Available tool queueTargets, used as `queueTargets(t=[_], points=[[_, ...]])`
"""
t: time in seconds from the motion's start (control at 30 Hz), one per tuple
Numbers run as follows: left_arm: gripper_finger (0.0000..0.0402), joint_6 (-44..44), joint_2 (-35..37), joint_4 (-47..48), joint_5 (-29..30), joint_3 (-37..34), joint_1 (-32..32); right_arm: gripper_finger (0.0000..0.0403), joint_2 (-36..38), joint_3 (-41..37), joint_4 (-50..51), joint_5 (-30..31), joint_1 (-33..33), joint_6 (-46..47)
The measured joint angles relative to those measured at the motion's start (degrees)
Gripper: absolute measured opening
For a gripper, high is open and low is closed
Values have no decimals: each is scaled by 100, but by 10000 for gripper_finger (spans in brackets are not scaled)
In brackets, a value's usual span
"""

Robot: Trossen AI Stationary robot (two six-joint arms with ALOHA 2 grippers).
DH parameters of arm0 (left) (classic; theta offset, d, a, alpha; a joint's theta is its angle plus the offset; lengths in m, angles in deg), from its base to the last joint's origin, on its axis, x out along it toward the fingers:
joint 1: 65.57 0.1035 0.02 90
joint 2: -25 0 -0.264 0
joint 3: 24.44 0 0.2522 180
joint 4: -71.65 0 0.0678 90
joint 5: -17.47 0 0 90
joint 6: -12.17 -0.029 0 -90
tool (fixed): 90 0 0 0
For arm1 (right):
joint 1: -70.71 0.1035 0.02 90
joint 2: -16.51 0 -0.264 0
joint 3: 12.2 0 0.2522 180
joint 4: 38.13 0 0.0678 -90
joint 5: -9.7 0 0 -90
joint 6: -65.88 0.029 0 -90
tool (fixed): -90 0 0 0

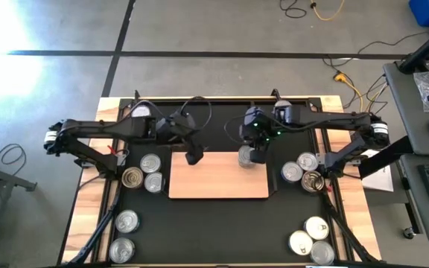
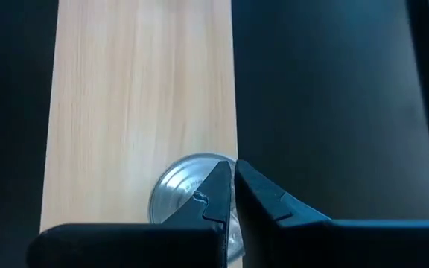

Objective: Stack canned seafood by type on shelf
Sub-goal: Stack the green tuna can on the green can

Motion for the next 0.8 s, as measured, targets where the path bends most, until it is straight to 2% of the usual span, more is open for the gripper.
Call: queueTargets(t=[0.23, 0.43, 0.57, 0.8], points=[[392, 598, 2, 267, -14, 494, -196, 13, 745, -18, 302, 139, 336, 330], [392, 1431, 7, 402, 36, 545, -417, 13, 1060, -119, 280, 698, 873, 568], [392, 1921, 7, 404, 5, 561, -677, 13, 737, -162, 287, 678, 962, 721], [392, 1978, 9, 626, 200, 844, -993, 13, -194, -133, 593, 682, 908, 1104]])
